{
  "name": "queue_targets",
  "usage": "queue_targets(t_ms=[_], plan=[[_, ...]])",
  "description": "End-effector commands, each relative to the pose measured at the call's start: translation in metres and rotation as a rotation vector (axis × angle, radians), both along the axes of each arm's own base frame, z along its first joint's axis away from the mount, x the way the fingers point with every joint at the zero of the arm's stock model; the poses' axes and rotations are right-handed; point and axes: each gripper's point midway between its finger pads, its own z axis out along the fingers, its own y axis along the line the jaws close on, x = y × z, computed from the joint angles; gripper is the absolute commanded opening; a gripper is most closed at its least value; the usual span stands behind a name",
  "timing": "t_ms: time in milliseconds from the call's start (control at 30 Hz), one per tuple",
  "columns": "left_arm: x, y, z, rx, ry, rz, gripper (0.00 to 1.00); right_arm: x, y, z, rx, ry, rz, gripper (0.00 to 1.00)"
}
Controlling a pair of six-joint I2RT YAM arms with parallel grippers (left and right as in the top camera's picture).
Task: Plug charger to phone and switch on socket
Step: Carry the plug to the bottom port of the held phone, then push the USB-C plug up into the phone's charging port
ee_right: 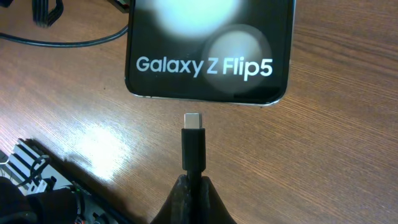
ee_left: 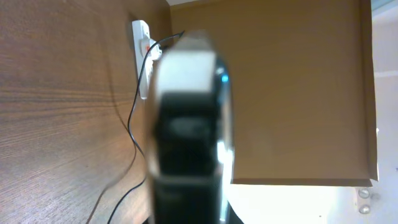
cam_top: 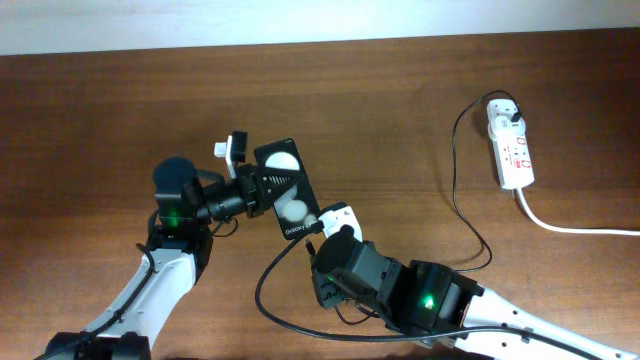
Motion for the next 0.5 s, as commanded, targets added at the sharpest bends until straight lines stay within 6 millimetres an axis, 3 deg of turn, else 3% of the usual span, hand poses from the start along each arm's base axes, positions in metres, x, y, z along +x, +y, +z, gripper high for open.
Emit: queue_targets(t_ms=[0,467], plan=[[-0.002,-0.002,0.009,-0.010,-0.021,-0.030,0.00,0.003,0.001,0.007,0.013,-0.019,-0.016,0.04],[-0.009,-0.004,0.010,-0.019,-0.020,-0.070,0.00,0.013,0.007,0.018,0.056,-0.074,-0.042,0.04]])
